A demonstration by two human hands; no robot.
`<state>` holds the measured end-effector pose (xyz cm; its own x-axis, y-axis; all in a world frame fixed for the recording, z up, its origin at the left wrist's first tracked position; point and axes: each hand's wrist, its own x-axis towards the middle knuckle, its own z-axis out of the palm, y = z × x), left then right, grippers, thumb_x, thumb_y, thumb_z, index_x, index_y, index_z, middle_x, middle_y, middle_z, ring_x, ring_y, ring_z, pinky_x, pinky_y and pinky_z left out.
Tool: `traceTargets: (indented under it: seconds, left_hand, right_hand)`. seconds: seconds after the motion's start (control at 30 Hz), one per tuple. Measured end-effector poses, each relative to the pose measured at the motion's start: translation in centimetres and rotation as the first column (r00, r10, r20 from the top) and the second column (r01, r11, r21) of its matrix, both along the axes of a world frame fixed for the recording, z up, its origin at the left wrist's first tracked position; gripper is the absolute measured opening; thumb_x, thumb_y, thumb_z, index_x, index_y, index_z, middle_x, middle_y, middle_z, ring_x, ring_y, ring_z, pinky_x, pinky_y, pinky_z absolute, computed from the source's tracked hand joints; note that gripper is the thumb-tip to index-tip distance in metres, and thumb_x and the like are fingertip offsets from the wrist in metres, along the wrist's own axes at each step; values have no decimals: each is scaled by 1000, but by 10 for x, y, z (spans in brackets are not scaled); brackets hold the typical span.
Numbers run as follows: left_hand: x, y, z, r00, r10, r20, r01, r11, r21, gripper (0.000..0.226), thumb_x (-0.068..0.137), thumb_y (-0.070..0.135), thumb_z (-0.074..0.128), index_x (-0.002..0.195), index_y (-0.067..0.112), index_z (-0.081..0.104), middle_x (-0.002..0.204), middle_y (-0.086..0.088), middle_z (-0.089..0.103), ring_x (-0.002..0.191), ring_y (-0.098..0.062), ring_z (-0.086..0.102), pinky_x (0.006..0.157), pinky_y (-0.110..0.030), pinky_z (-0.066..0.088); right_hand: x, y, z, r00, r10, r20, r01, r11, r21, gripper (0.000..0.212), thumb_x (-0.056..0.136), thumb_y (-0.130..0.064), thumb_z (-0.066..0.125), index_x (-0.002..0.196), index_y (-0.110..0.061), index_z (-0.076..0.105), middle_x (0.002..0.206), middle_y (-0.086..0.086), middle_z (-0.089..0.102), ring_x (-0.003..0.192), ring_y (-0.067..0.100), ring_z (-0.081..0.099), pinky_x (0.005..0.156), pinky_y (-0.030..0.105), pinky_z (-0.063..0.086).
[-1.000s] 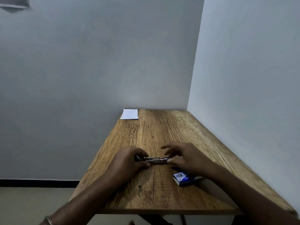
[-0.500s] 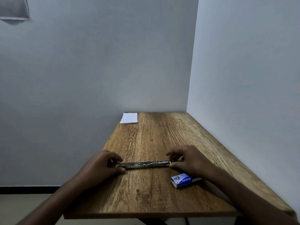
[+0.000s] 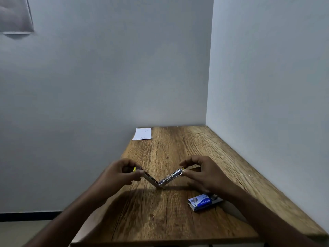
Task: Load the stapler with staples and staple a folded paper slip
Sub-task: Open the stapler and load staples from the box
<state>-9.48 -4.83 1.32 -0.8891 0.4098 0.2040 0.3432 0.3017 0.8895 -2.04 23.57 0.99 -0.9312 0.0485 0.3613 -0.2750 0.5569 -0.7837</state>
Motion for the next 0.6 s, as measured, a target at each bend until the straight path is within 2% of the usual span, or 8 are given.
traceTargets:
  seconds: [0.17, 0.3, 0.43, 0.53, 0.6]
  left_hand:
    - [2, 27, 14, 997, -5, -77, 4, 1000, -24, 20, 79, 31, 77, 93, 18, 72, 82, -1, 76, 70, -7, 69, 60, -19, 52]
    - [6, 47, 19, 987, -1, -158, -12, 997, -80, 14, 79, 32, 78, 86, 21, 73, 76, 3, 76, 69, -6, 71, 57, -17, 52]
    - [6, 56, 19, 989, 19, -147, -28, 998, -64, 12, 80, 28, 78, 82, 18, 72, 73, 4, 76, 67, -8, 73, 55, -19, 54]
    - [8, 60, 18, 988, 48, -147, -58, 996, -66, 18, 78, 30, 80, 82, 14, 72, 73, -3, 76, 65, -12, 73, 54, -23, 56]
    - [8, 63, 19, 988, 72, -140, -80, 995, -55, 22, 76, 30, 82, 82, 11, 72, 70, -5, 75, 62, -15, 73, 53, -24, 56]
  right_hand:
    - [-8, -23, 6, 999, 36, -32, -42, 970, -238, 22, 83, -12, 76, 103, -19, 70, 101, -2, 72, 91, 5, 71, 77, 22, 59]
    - [-16, -40, 6, 1000, 9, 0, -9, 934, -357, 27, 83, -10, 76, 109, -16, 69, 102, 6, 73, 94, 15, 73, 80, 29, 61]
    - [-19, -48, 0, 987, -11, 160, 106, 792, -601, 25, 87, -6, 71, 112, -7, 67, 100, 12, 75, 94, 23, 73, 82, 36, 61]
    - [-18, -53, 2, 968, 112, 223, 77, 715, -694, 24, 96, -19, 61, 117, -7, 63, 107, 16, 74, 96, 26, 74, 85, 43, 60]
    - [-17, -56, 3, 957, 186, 221, 20, 722, -691, 33, 95, -33, 59, 120, -11, 60, 113, 15, 72, 101, 29, 72, 89, 45, 58]
